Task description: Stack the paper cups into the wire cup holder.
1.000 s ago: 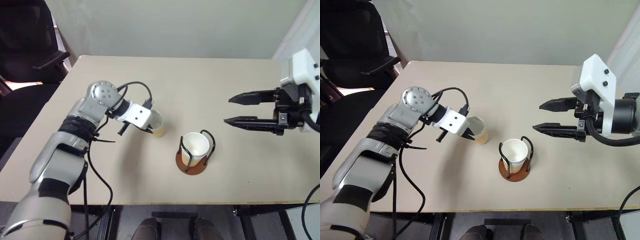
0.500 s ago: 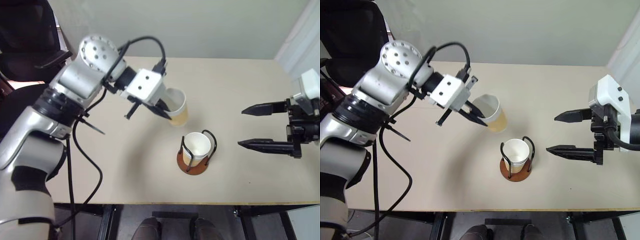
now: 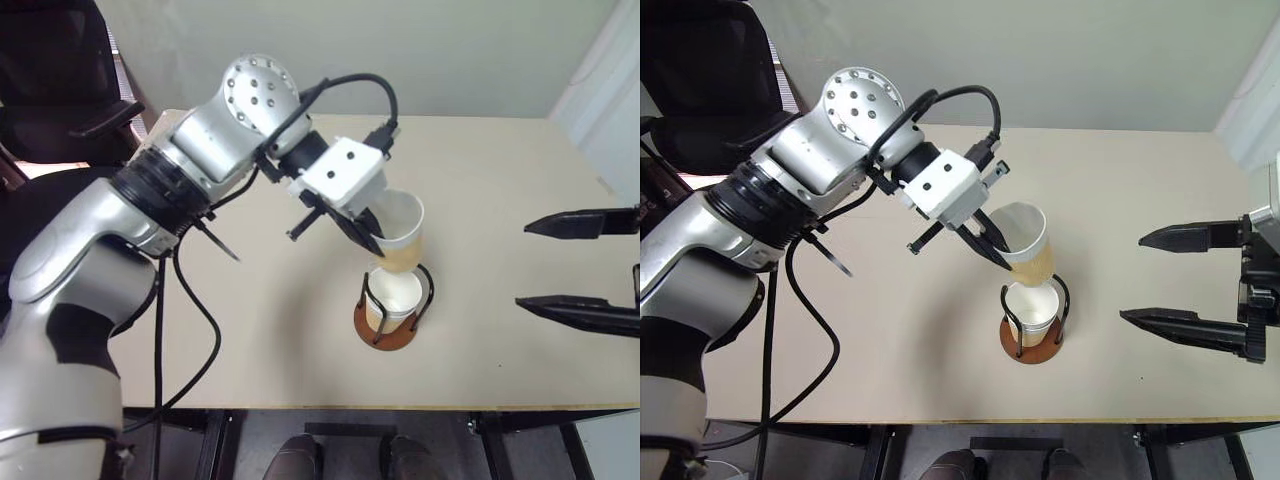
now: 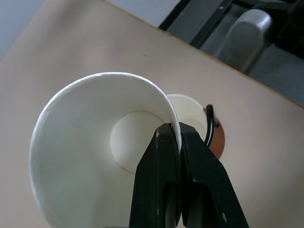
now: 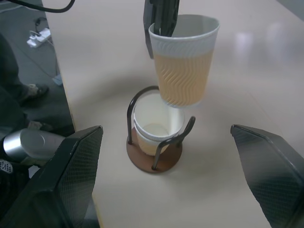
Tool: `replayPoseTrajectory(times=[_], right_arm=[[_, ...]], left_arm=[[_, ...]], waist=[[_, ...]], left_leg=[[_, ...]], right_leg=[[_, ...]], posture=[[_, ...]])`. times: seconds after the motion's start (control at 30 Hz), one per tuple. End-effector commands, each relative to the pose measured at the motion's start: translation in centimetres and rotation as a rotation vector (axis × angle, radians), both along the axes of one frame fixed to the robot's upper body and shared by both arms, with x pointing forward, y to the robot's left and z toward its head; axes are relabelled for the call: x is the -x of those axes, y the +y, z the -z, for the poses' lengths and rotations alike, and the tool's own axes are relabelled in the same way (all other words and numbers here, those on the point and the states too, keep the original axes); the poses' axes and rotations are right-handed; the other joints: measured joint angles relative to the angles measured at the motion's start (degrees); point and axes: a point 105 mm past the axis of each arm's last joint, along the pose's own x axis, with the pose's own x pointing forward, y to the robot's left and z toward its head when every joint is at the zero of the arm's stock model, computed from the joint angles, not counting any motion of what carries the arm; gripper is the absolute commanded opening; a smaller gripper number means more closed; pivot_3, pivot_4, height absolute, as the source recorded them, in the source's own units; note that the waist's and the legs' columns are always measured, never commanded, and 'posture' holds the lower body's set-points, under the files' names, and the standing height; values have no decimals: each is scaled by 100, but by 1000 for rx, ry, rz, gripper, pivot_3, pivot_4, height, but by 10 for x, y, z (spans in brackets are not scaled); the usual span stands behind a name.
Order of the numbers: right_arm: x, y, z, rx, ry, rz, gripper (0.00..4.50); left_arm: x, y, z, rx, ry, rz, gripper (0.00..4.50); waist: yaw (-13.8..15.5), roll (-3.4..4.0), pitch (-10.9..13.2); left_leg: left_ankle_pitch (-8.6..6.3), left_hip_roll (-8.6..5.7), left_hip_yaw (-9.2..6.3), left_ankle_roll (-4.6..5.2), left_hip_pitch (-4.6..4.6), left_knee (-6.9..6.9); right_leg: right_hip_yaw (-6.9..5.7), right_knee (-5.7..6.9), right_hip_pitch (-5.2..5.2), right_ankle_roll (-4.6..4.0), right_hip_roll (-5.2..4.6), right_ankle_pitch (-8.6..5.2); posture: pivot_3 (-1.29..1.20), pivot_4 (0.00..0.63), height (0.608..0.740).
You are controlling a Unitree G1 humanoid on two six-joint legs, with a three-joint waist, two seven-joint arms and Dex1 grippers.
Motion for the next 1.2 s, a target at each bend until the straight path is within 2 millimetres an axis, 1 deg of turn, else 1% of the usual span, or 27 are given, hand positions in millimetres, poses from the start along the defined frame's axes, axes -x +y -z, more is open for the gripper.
replayPoseTrajectory(times=[0.03, 0.1, 0.23, 0.3, 0.37, 0.43, 0.53, 0.67, 0.73, 0.77, 0.83, 0.87, 0.9, 0.97, 1.0, 1.03, 1.07, 1.1, 1.13, 1.17, 1.2], right_arm=[[7, -1, -6, 6, -45, 32, 4468], [7, -1, -6, 5, -44, 40, 4468], [8, -1, -4, -4, -34, 54, 4468], [8, 0, -4, -6, -31, 54, 4468], [8, 1, -4, -7, -27, 55, 4468], [8, 1, -2, -8, -18, 57, 4468], [7, 0, -2, -10, -13, 62, 4500], [6, 1, -1, -15, -9, 58, 4500], [5, 2, 0, -23, -9, 51, 4500], [3, 3, 0, -30, -12, 46, 4500], [-1, 5, 2, -49, -20, 40, 4500], [-2, 7, 3, -53, -23, 37, 4500], [-4, 7, 4, -60, -27, 38, 4500], [-9, 11, 10, -82, -27, 29, 4500], [-11, 13, 12, -95, -25, 25, 4500], [-14, 15, 14, -119, -19, 23, 4500], [-18, 17, 15, -140, -15, 18, 4500], [-21, 19, 18, -159, -5, 7, 4500], [-23, 20, 19, -169, 2, -1, 4500], [-26, 21, 23, -175, 14, -10, 4500], [-29, 21, 25, -177, 23, -16, 4500]], left_arm=[[11, -5, -2, -23, -1, 84, 0], [11, -5, 3, -37, 1, 94, 0], [8, -6, 21, -85, 17, 100, 0], [5, -5, 29, -109, -1, 107, 0], [3, -5, 34, -120, -12, 113, 0], [1, -12, 33, -98, -17, 114, 0], [-2, -18, 29, -67, -45, 118, 604], [-1, -22, 16, -14, -47, 113, 2026], [-1, -24, 2, 37, -42, 96, 2735], [-3, -24, -9, 79, -37, 73, 3106], [-8, -20, -29, 166, -4, 10, 3838], [-11, -17, -35, 193, 8, -12, 4156], [-14, -14, -42, 226, 18, -43, 4470], [-26, 2, -57, 319, 69, -152, 4470], [-31, 11, -60, 352, 85, -202, 4470], [-39, 23, -58, 378, 90, -271, 4470], [-46, 36, -54, 398, 103, -341, 4470], [-54, 53, -45, 424, 122, -435, 4470], [-58, 65, -39, 438, 134, -497, 4470], [-60, 81, -26, 463, 169, -586, 4470], [-60, 91, -18, 476, 189, -644, 4470]], waist=[[3, 0, 1], [7, 1, 1], [6, 1, 1], [11, 1, 1], [10, 0, 1], [12, 0, 1], [31, 0, 1], [23, 0, 1], [21, 1, 1], [24, 1, 1], [22, 0, 1], [22, 0, 1], [21, 3, 0], [17, 2, 0], [14, 4, -1], [10, 5, -1], [0, 7, -2], [-31, 16, -9], [-61, 25, -14], [-93, 30, -17], [-109, 30, -17]], left_leg=[[0, -2, 1, 0, 0, 2], [-1, -6, 3, 1, 1, 2], [-2, -4, 1, 3, 1, 5], [-2, -5, 0, 4, 2, 4], [-3, -9, 5, 5, 3, 4], [-3, -6, 2, 5, 2, 5], [-4, -10, 0, 7, -1, 10], [-7, -11, 10, 12, 2, 7], [-7, -10, 8, 12, 2, 6], [-7, -11, 5, 12, 2, 5], [-7, -12, 5, 12, 1, 8], [-7, -11, 6, 12, 2, 9], [-7, -11, 6, 13, 2, 11], [-7, -11, 8, 13, 7, 9], [-7, -9, 7, 12, 8, 9], [-7, -10, 10, 12, 9, 9], [-6, -9, 12, 12, 12, 7], [-6, -8, 12, 12, 14, 7], [-6, -9, 21, 11, 22, 4], [-6, -9, 23, 11, 28, 3], [-5, -7, 24, 10, 31, 3]], right_leg=[[-1, 0, 1, 1, 1, 0], [-6, 0, 2, 3, 6, 1], [-3, 1, 4, 6, 4, -1], [-3, 0, 5, 10, 1, -1], [-4, 1, 6, 13, 6, -2], [-2, 2, 7, 15, 3, -3], [-4, 1, 10, 20, 2, -4], [1, 1, 10, 27, 2, -6], [0, 1, 10, 30, 3, -8], [-1, 1, 10, 30, 3, -8], [0, 1, 10, 30, 3, -8], [0, 2, 10, 31, 2, -7], [2, 2, 10, 32, 1, -7], [2, 3, 12, 33, 2, -7], [3, 4, 12, 33, 2, -7], [4, 5, 12, 33, 5, -7], [5, 7, 11, 33, 5, -7], [6, 7, 12, 34, 5, -8], [11, 8, 13, 36, 11, -9], [15, 9, 14, 39, 13, -11], [17, 12, 14, 43, 15, -13]], posture=[[0, 150, 740], [0, 150, 740], [0, 150, 740], [0, 150, 740], [0, 150, 740], [0, 150, 740], [0, 150, 740], [0, 150, 740], [0, 150, 740], [0, 150, 740], [0, 150, 740], [0, 150, 740], [0, 150, 740], [0, 150, 740], [0, 150, 740], [0, 150, 740], [0, 150, 740], [0, 150, 740], [0, 150, 740], [0, 150, 740], [0, 150, 740]])
